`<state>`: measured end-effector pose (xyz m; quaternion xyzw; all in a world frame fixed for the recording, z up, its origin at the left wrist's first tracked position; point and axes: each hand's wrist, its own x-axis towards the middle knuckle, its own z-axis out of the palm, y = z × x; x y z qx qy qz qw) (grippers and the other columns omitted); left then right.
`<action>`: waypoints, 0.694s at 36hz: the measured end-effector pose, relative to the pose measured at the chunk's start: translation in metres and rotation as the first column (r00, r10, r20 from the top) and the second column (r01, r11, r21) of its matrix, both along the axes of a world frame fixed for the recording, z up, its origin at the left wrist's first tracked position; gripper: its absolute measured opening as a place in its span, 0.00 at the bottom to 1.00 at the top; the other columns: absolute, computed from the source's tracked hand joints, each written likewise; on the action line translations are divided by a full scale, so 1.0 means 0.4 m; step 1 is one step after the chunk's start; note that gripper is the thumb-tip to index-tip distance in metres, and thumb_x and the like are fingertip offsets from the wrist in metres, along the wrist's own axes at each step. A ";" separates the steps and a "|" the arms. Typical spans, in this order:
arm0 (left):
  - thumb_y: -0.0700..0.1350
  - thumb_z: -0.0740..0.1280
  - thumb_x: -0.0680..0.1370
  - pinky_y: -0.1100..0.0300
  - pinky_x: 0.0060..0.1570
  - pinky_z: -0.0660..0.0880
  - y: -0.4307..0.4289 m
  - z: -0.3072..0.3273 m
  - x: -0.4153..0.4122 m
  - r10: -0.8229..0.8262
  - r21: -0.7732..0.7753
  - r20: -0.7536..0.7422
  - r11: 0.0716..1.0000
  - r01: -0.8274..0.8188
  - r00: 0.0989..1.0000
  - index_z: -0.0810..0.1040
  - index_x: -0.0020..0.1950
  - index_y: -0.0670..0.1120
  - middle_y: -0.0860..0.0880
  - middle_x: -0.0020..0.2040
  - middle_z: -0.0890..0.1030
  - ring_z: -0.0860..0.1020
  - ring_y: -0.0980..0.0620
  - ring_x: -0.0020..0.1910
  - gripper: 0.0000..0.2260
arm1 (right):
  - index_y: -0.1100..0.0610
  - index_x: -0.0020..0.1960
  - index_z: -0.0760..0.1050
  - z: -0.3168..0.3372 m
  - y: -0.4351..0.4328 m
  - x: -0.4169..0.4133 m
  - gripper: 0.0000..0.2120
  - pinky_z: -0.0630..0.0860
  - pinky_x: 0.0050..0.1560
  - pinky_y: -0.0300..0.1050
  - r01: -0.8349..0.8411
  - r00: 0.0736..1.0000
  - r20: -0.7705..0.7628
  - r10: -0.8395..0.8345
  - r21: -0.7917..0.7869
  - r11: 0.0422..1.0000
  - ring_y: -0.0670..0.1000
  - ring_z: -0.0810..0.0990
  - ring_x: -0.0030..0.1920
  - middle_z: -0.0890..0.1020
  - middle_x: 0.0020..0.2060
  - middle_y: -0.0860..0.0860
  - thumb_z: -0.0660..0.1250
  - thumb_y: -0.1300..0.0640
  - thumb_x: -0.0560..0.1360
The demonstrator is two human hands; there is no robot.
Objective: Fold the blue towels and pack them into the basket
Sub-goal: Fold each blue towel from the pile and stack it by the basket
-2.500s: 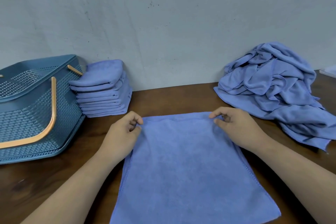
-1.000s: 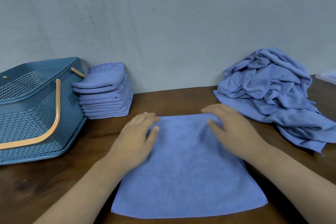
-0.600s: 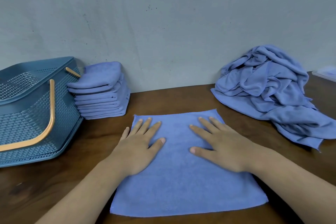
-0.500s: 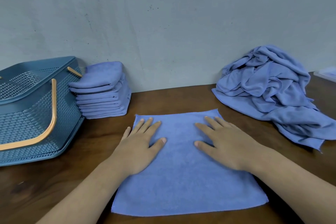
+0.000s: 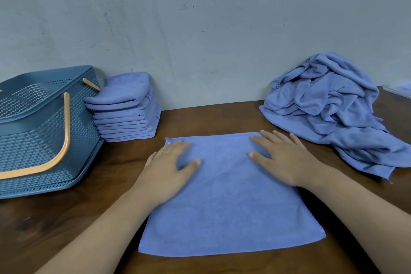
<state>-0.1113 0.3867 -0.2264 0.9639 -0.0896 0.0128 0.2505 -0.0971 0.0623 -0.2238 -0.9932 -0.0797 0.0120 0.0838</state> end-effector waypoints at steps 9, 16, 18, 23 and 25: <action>0.74 0.50 0.81 0.45 0.83 0.40 0.053 -0.008 0.039 0.032 0.209 -0.099 0.978 -0.010 0.995 0.49 0.86 0.63 0.65 0.85 0.44 0.42 0.61 0.84 0.35 | 0.39 0.86 0.46 -0.010 0.064 -0.015 0.38 0.41 0.84 0.51 -0.186 0.981 -0.045 0.187 0.022 0.982 0.44 0.38 0.84 0.44 0.86 0.43 0.46 0.25 0.80; 0.74 0.49 0.81 0.44 0.83 0.41 0.048 -0.011 0.040 0.039 0.224 -0.069 0.974 -0.023 0.997 0.50 0.86 0.62 0.64 0.85 0.45 0.42 0.59 0.85 0.35 | 0.38 0.85 0.42 0.010 0.023 -0.018 0.44 0.39 0.84 0.56 -0.119 0.986 -0.119 0.114 -0.037 0.992 0.44 0.36 0.84 0.41 0.85 0.43 0.44 0.19 0.75; 0.71 0.53 0.83 0.44 0.83 0.43 0.050 -0.012 0.035 0.037 0.188 0.009 0.981 -0.038 0.999 0.57 0.85 0.60 0.64 0.85 0.53 0.45 0.59 0.85 0.32 | 0.39 0.85 0.44 0.018 0.028 -0.022 0.40 0.38 0.83 0.57 -0.144 0.988 -0.071 0.139 -0.071 0.987 0.45 0.37 0.84 0.43 0.86 0.44 0.46 0.23 0.79; 0.63 0.57 0.84 0.53 0.80 0.58 0.022 -0.002 -0.007 -0.118 0.106 0.117 0.989 0.105 0.986 0.70 0.80 0.54 0.58 0.79 0.70 0.64 0.57 0.80 0.26 | 0.41 0.86 0.51 0.058 0.132 -0.073 0.31 0.39 0.84 0.54 -0.380 0.924 -0.035 0.380 0.008 0.925 0.45 0.40 0.84 0.46 0.86 0.43 0.49 0.36 0.84; 0.59 0.54 0.87 0.52 0.83 0.50 0.004 -0.015 -0.026 -0.160 0.148 0.016 0.977 0.156 0.987 0.60 0.85 0.56 0.60 0.85 0.59 0.53 0.60 0.84 0.25 | 0.41 0.86 0.50 0.055 0.200 -0.113 0.33 0.40 0.84 0.52 -0.398 0.903 -0.144 0.406 0.081 0.914 0.45 0.40 0.84 0.45 0.86 0.43 0.51 0.33 0.85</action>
